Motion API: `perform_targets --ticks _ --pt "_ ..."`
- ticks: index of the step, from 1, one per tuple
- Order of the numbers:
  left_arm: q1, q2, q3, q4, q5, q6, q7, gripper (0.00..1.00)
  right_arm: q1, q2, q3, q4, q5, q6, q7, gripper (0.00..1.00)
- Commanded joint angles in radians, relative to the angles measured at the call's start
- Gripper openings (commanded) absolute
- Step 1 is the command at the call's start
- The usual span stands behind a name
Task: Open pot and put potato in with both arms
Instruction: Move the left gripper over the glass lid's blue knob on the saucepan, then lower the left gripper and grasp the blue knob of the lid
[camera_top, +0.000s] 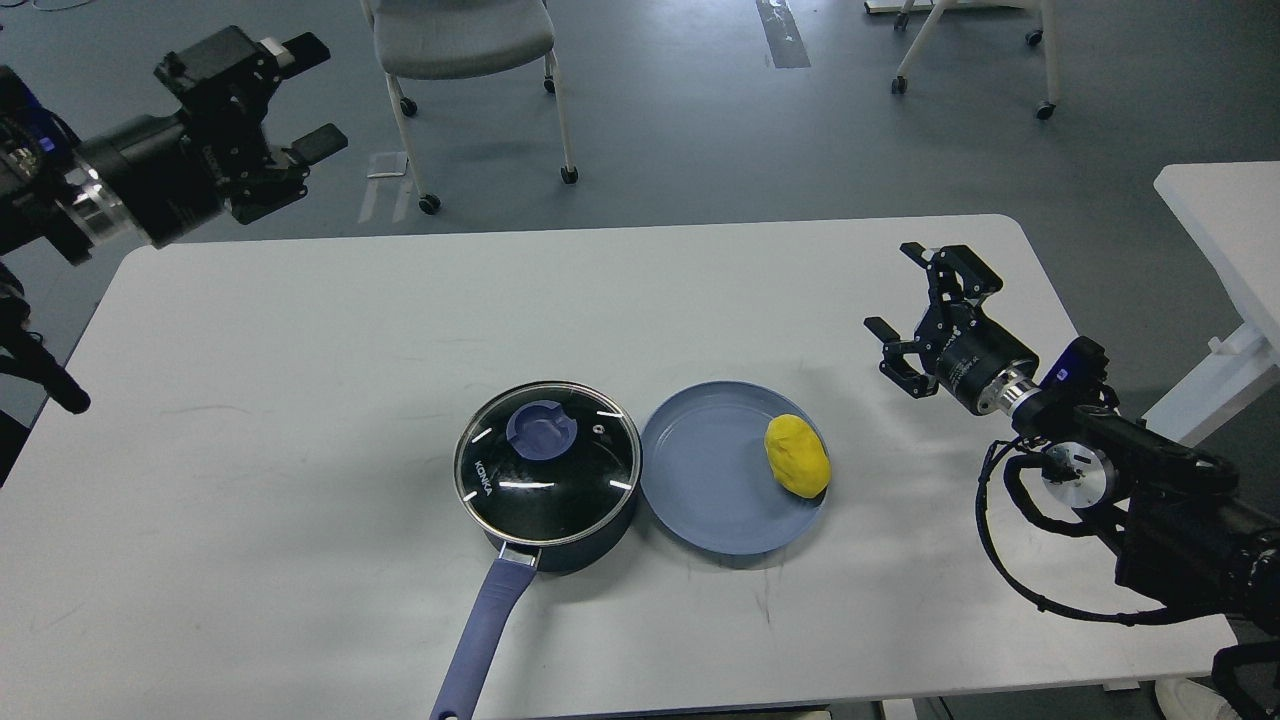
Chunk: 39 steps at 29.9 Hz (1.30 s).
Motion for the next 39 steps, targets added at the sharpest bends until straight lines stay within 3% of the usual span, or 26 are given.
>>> perform_targets --ticks 1,5,10,16,25,39 --pt "-0.013 0.016 -0.001 -0.183 0.292 0.040 0.000 0.98 0.000 0.000 0.000 0.000 0.001 0.000 0.000 1.00" --pt "-0.007 0.006 0.005 -0.290 0.658 0.118 0.000 0.98 0.000 0.000 0.000 0.000 0.001 0.000 0.000 1.00" --pt "0.014 -0.044 0.036 -0.292 0.985 0.191 0.000 0.98 0.000 0.000 0.000 0.000 0.001 0.000 0.000 1.00" --pt "0.062 -0.079 0.088 -0.284 1.189 0.208 0.000 0.98 0.000 0.003 0.000 0.000 0.000 0.000 0.000 1.00" --pt "0.146 -0.149 0.088 -0.248 1.266 0.208 0.000 0.98 -0.002 -0.002 0.000 0.000 0.000 0.000 0.000 1.00" --pt "0.160 -0.238 0.096 -0.157 1.306 0.208 0.000 0.98 -0.002 0.000 -0.002 0.000 0.000 0.000 0.000 1.00"
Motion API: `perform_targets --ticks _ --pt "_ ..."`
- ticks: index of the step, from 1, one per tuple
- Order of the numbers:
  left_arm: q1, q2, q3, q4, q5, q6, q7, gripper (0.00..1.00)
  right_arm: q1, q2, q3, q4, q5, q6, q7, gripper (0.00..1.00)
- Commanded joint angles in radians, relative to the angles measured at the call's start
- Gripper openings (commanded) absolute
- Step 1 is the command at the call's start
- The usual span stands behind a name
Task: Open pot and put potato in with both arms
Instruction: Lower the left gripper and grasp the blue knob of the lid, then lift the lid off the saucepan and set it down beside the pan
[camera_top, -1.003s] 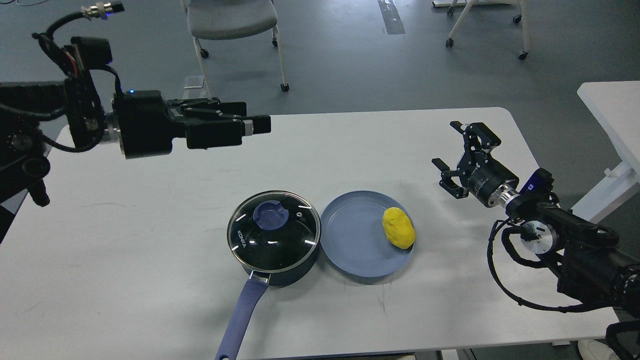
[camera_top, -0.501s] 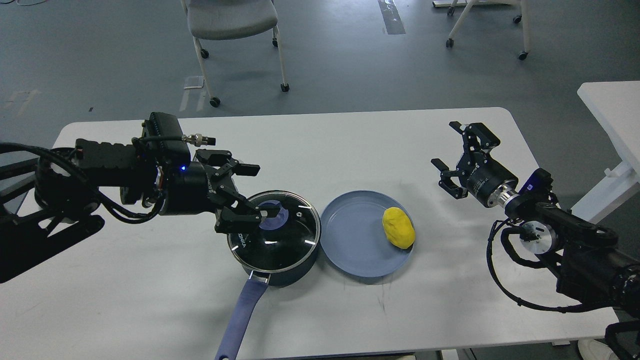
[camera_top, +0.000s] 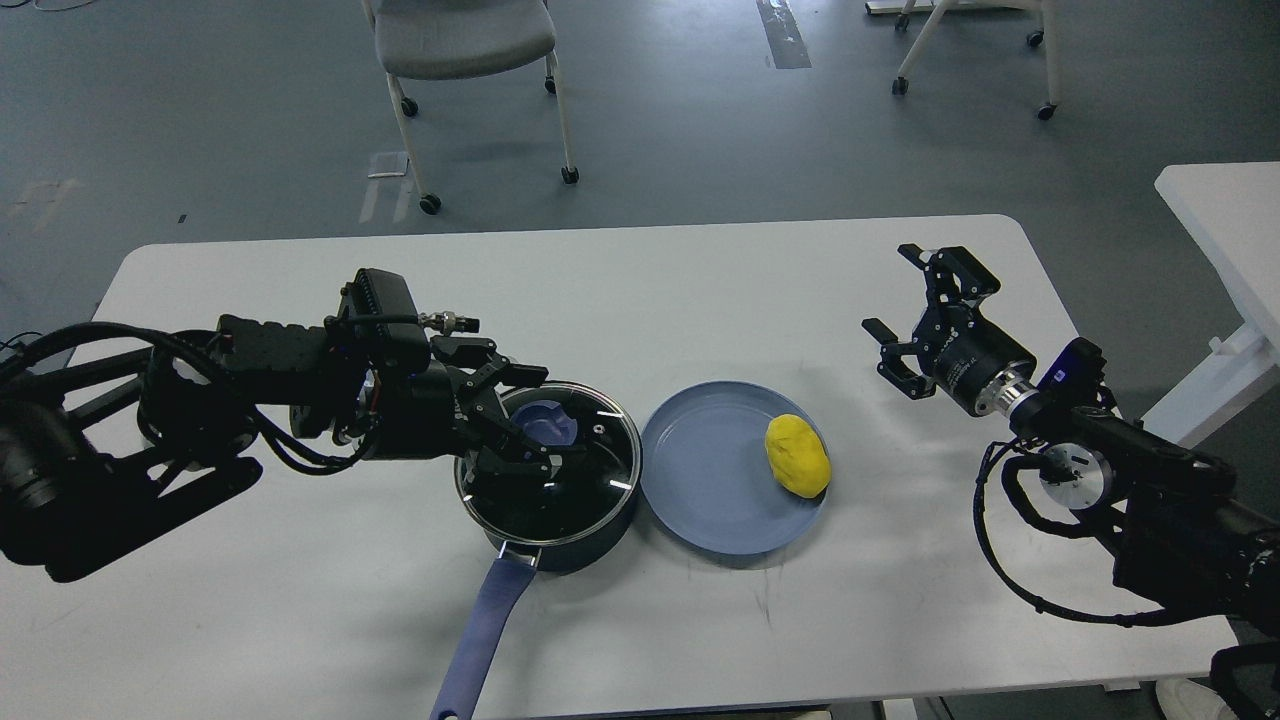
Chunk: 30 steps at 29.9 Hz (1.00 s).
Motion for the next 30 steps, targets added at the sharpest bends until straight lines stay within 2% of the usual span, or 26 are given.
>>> perform_targets --ticks 1,15,17,19,22,25,26,30 --pt "0.001 -0.014 0.001 0.023 0.008 0.000 0.000 0.98 0.000 -0.002 0.000 0.001 0.000 0.000 0.000 1.00" --pt "0.025 -0.008 0.002 0.024 0.036 -0.002 0.000 0.90 -0.001 0.001 -0.003 -0.001 -0.002 0.000 0.000 1.00" --pt "0.027 -0.008 0.001 0.024 0.034 -0.002 0.000 0.77 -0.001 0.001 -0.003 -0.001 -0.002 0.000 0.000 1.00" --pt "0.027 -0.008 0.001 0.024 0.034 -0.002 0.000 0.73 -0.001 -0.001 -0.003 0.001 -0.002 0.000 0.000 1.00" --pt "0.027 -0.005 0.001 0.023 0.033 -0.002 0.000 0.57 -0.004 0.001 -0.003 0.001 -0.002 0.000 0.000 1.00" --pt "0.027 0.000 0.001 0.020 0.031 -0.002 0.000 0.48 -0.003 0.001 -0.003 -0.001 -0.002 0.000 0.000 1.00" --pt "0.027 0.003 0.001 0.017 0.031 -0.002 0.000 0.40 -0.004 0.001 -0.003 -0.001 -0.002 0.000 0.000 1.00" --pt "0.016 0.020 -0.004 -0.011 0.025 -0.002 0.000 0.38 -0.003 0.002 0.000 0.001 -0.003 0.000 0.000 1.00"
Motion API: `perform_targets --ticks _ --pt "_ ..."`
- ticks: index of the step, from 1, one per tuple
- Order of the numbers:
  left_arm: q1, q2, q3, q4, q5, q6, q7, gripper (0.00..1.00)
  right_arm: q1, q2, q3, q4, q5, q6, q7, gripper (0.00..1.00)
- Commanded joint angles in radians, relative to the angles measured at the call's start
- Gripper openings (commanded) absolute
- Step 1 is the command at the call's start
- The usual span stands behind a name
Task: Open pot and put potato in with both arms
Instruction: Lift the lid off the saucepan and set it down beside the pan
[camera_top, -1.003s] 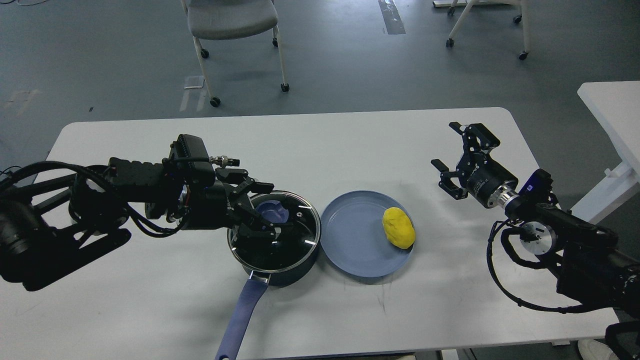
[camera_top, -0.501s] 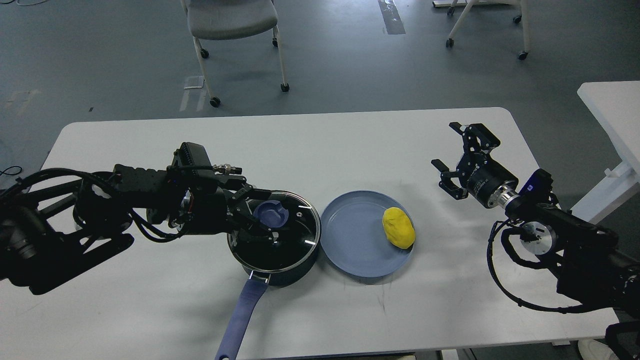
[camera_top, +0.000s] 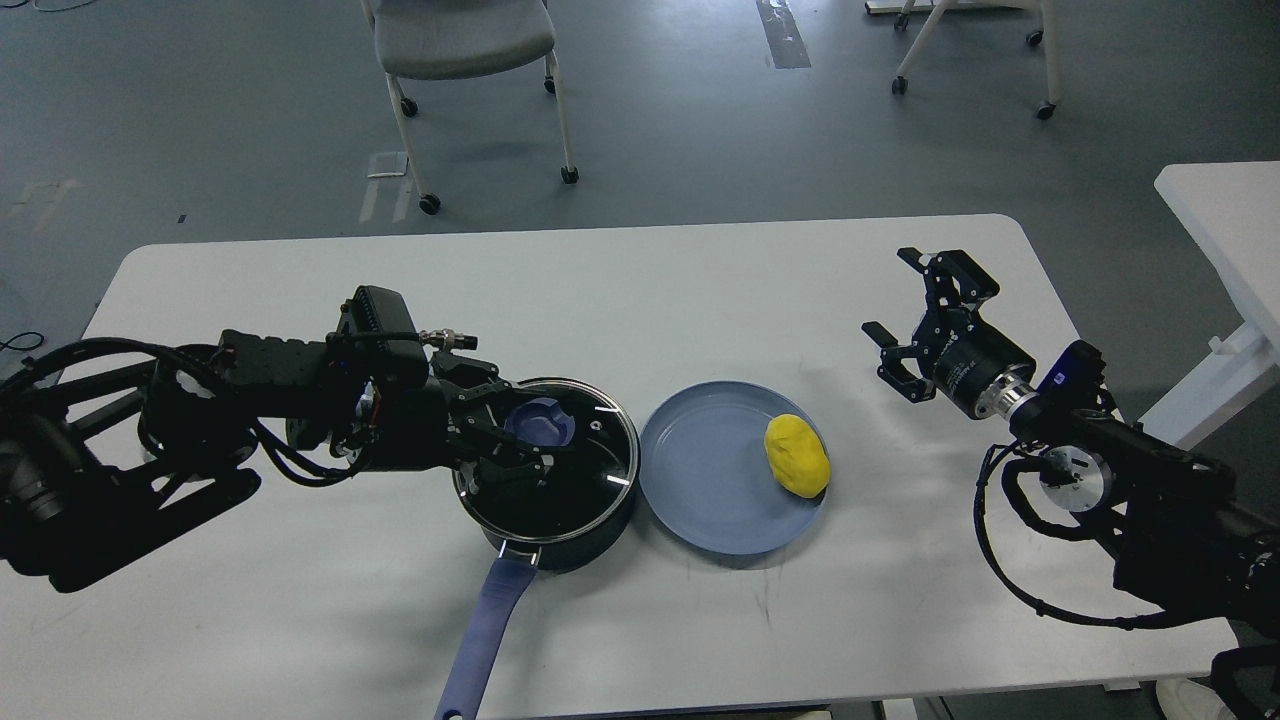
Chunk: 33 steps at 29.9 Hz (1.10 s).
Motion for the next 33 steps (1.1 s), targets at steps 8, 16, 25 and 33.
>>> perform_targets --ticks 8,16,25,33 --pt "-0.079 0.144 -0.003 -0.055 -0.092 -0.002 0.000 0.39 0.003 0.003 0.000 -0.001 0.000 0.000 0.000 1.00" --pt "-0.067 0.285 0.006 0.081 -0.171 0.078 0.000 0.39 0.001 0.003 0.003 0.001 0.000 0.000 0.000 1.00" --pt "0.082 0.299 0.038 0.302 -0.171 0.238 0.000 0.40 -0.004 0.001 0.003 0.001 0.000 0.000 0.000 1.00" --pt "0.208 0.290 0.038 0.373 -0.172 0.310 0.000 0.43 -0.004 0.000 0.003 0.001 0.000 0.000 0.000 1.00"
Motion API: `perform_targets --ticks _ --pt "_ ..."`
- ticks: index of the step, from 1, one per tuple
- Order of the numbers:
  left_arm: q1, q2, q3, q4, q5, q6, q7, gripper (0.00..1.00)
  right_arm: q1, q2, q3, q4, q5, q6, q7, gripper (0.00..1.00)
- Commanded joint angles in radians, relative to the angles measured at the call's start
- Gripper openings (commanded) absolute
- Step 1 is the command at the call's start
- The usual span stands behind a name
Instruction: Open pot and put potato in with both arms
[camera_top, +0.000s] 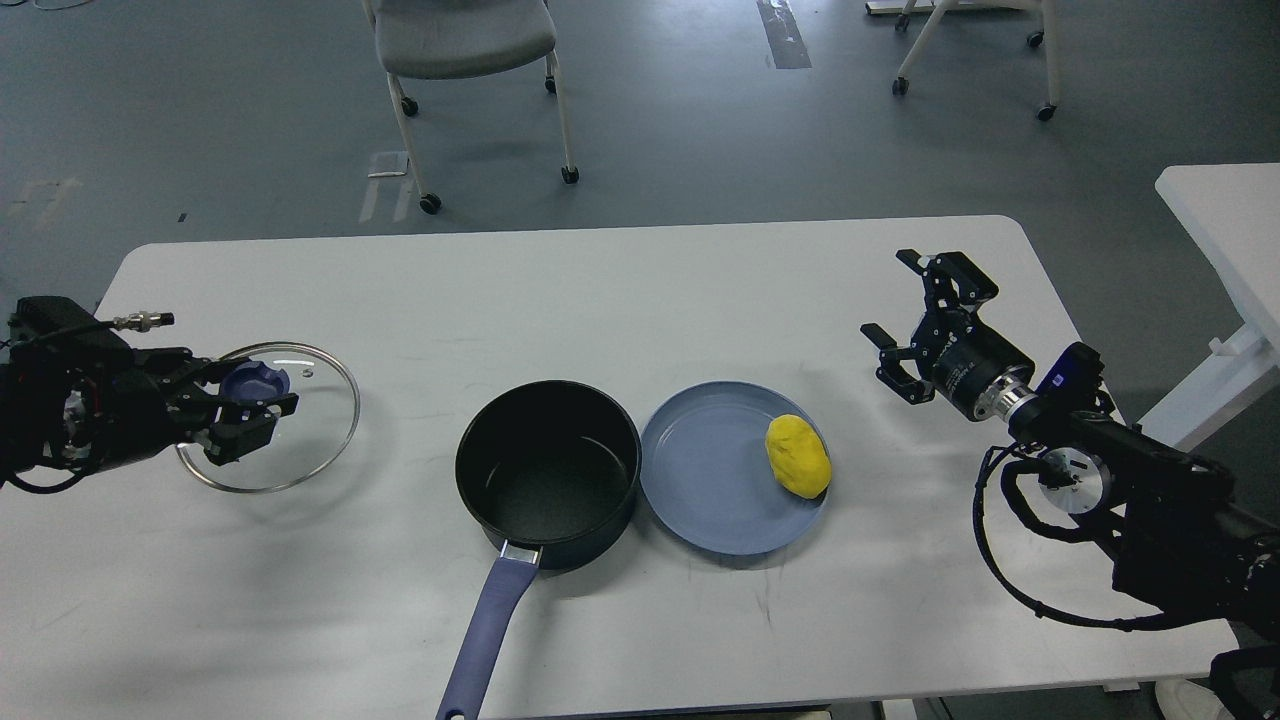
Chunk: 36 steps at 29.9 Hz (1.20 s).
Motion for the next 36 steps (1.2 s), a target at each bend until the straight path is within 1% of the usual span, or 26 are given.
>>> perform_targets --ticks 1,3,5,9,12,13,15,16,18,19,20,23,27,28,29,31,32,33,35,36 --pt "0.037 -0.008 -0.001 0.016 -0.001 0.023 0.000 0.43 0.000 0.000 0.000 0.000 0.000 0.000 0.000 1.00" --pt "0.046 -0.014 -0.001 0.027 -0.001 0.034 0.000 0.45 0.000 0.000 -0.003 0.000 0.000 0.000 0.000 1.00" --pt "0.057 -0.018 -0.001 0.064 -0.001 0.039 0.000 0.48 0.000 0.000 -0.003 0.000 0.000 0.000 0.000 1.00" --pt "0.069 -0.038 -0.003 0.100 -0.001 0.060 0.000 0.51 0.000 -0.002 0.000 0.000 0.000 0.000 0.000 1.00" --pt "0.075 -0.047 -0.001 0.114 -0.003 0.065 0.000 0.64 -0.002 -0.003 0.000 0.000 0.002 0.000 0.000 1.00" --pt "0.084 -0.047 -0.001 0.117 -0.004 0.063 0.000 0.71 -0.002 -0.003 -0.003 0.000 0.000 0.000 0.000 1.00" --pt "0.086 -0.047 -0.001 0.122 -0.007 0.065 0.000 0.73 -0.002 -0.003 0.000 0.000 0.002 0.000 0.000 1.00" --pt "0.087 -0.049 -0.001 0.127 -0.012 0.065 0.000 0.76 -0.002 -0.003 0.000 0.000 0.000 0.000 0.000 1.00" --pt "0.092 -0.049 -0.001 0.127 -0.027 0.065 0.000 0.86 -0.002 -0.005 0.000 0.000 0.000 0.000 0.000 1.00" --pt "0.092 -0.050 -0.001 0.125 -0.045 0.063 0.000 0.93 0.000 -0.005 0.000 0.000 0.000 0.000 0.000 1.00" --pt "0.091 -0.051 -0.001 0.124 -0.058 0.062 0.000 0.95 0.000 -0.005 0.000 0.000 0.002 0.000 0.000 1.00" --pt "0.081 -0.049 -0.001 0.107 -0.121 0.046 0.000 0.96 0.000 -0.005 0.000 0.002 0.002 0.000 0.000 1.00" --pt "0.013 -0.024 -0.009 0.044 -0.332 -0.047 0.000 0.96 0.003 -0.017 -0.003 0.005 -0.001 0.000 0.000 1.00" --pt "-0.042 -0.011 -0.006 0.023 -0.449 -0.100 0.000 0.96 0.008 -0.023 -0.005 0.008 -0.009 0.000 0.000 1.00" --pt "-0.069 -0.005 -0.006 0.013 -0.513 -0.133 0.000 0.96 0.011 -0.028 -0.006 0.009 -0.015 0.000 0.000 1.00" --pt "-0.154 0.005 -0.016 0.009 -0.773 -0.254 0.000 0.97 0.040 -0.046 -0.075 0.015 -0.038 0.000 0.000 1.00" --pt "-0.173 0.006 -0.016 0.009 -0.838 -0.282 0.000 0.97 0.060 -0.054 -0.103 0.017 -0.043 0.000 0.000 1.00" --pt "-0.207 0.006 -0.016 0.009 -0.960 -0.334 0.000 0.98 0.104 -0.078 -0.167 0.026 -0.046 0.000 0.000 1.00" --pt "-0.231 0.006 -0.016 0.010 -1.071 -0.380 0.000 0.98 0.150 -0.110 -0.234 0.050 -0.052 0.000 0.000 1.00" --pt "-0.245 0.002 -0.018 0.013 -1.166 -0.411 0.000 0.98 0.205 -0.144 -0.302 0.086 -0.067 0.000 0.000 1.00"
